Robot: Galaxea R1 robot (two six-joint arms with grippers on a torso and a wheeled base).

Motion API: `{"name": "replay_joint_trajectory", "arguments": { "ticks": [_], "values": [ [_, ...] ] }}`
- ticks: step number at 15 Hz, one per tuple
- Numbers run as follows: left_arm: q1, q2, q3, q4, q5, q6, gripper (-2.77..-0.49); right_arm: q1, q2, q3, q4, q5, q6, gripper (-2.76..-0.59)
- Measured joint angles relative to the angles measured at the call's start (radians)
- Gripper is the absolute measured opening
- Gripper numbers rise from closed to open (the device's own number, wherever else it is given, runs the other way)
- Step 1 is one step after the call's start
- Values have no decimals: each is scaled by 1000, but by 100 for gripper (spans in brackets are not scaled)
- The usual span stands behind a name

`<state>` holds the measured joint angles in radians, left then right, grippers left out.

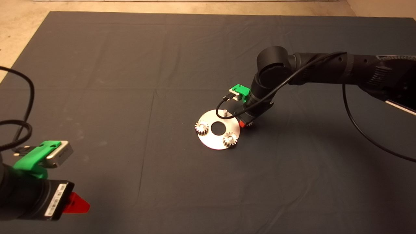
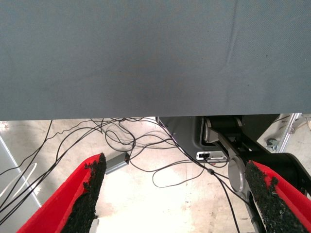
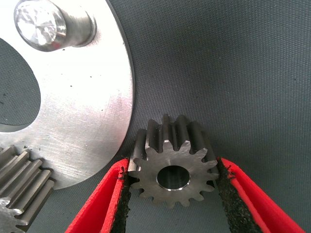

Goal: Install three planetary gears onto the carrier pins

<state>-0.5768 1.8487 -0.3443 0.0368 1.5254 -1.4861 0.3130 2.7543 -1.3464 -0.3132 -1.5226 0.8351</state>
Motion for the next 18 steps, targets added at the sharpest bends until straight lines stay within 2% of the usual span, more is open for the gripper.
{"name": "replay_joint_trajectory", "arguments": {
  "ticks": [10,18],
  "values": [
    [0,0,0,0,0,8,-122,0,0,-7,1,0,0,-225],
    [0,-1,0,-9,0,54,-122,3,5,-13,5,-2,13,-228]
  ]
}}
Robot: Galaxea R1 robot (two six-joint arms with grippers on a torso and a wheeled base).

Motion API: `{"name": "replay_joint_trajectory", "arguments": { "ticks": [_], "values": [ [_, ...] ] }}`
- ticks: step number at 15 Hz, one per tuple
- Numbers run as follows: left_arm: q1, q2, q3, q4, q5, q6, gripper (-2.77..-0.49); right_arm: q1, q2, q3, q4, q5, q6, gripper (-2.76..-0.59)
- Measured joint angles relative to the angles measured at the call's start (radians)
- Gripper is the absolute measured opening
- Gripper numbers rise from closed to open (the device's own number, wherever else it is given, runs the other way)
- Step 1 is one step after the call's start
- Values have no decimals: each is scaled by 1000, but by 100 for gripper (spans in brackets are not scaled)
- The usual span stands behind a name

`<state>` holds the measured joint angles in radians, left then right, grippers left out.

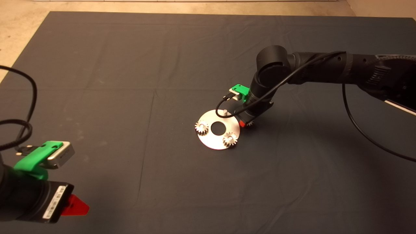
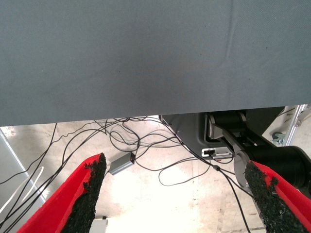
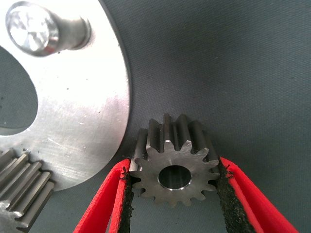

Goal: Install three planetary gears onto the carrier pins

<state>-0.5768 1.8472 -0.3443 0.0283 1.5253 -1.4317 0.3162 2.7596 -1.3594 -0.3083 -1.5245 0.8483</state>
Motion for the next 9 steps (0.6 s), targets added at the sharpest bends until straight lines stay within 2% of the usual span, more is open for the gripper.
{"name": "replay_joint_trajectory", "arguments": {
  "ticks": [2,3,6,8,9],
  "values": [
    [0,-3,0,-9,0,5,-122,19,0,-3,6,-3,10,-229],
    [0,-3,0,-15,0,8,-122,44,0,-3,21,-3,13,-228],
    [0,-5,0,-29,0,23,-122,144,0,-4,65,-2,14,-229],
    [0,-5,0,-34,0,26,-122,179,0,-6,89,-2,16,-229],
    [0,-7,0,-36,0,26,-122,181,4,-10,100,-4,17,-229]
  ]
}}
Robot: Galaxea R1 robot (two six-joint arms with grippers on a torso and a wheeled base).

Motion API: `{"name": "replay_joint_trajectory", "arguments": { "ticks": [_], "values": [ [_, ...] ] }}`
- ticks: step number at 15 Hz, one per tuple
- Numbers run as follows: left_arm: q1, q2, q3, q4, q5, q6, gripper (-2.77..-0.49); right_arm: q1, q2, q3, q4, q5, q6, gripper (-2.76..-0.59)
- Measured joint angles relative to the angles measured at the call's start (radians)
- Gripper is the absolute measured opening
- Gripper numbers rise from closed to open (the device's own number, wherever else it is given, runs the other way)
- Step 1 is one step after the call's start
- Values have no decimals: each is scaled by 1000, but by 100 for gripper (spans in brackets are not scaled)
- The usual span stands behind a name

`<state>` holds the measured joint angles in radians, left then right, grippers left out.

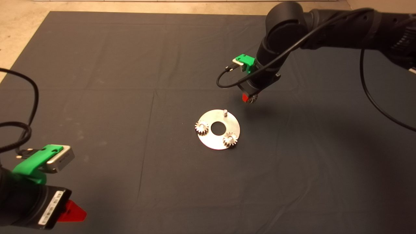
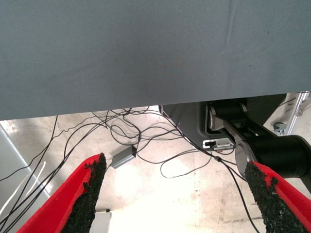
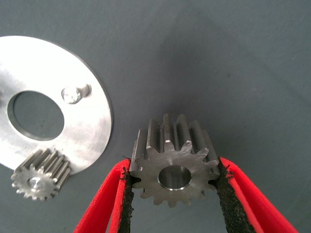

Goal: Install three planetary gears onto the carrier pins

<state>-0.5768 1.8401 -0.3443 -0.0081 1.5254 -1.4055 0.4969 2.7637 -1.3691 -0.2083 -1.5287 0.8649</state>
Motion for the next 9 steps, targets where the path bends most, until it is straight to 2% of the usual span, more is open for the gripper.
{"name": "replay_joint_trajectory", "arguments": {
  "ticks": [3,9],
  "values": [
    [0,-4,0,-4,0,1,-122,1,23,-17,21,-1,0,-229],
    [0,-7,0,-7,0,1,-122,5,76,-89,30,-1,0,-229]
  ]
}}
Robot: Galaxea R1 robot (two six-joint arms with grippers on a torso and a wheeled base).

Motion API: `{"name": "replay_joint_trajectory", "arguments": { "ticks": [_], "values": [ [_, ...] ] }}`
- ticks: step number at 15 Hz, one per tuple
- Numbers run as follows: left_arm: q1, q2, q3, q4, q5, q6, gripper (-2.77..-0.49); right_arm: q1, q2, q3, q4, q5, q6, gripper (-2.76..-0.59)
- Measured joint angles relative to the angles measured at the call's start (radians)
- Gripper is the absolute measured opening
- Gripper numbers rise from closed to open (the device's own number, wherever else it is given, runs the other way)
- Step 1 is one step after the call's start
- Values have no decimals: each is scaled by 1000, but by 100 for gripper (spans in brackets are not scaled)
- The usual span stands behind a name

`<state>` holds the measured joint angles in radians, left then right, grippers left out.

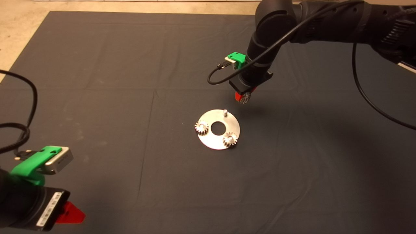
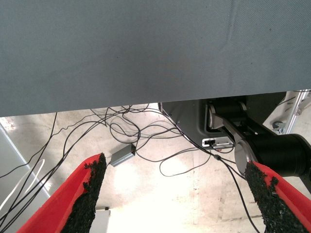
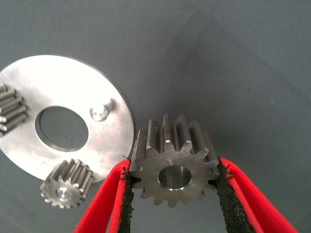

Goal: Install three planetary gears onto the carrier pins

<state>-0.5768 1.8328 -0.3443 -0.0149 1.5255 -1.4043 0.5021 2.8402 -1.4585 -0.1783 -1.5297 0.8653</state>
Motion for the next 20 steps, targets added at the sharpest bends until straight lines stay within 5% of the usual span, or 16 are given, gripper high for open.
{"name": "replay_joint_trajectory", "arguments": {
  "ticks": [6,20],
  "values": [
    [0,-13,0,-1,0,0,-122,-7,72,-49,24,3,-1,-229],
    [0,-16,0,-9,0,3,-122,-61,97,-59,38,1,0,-229]
  ]
}}
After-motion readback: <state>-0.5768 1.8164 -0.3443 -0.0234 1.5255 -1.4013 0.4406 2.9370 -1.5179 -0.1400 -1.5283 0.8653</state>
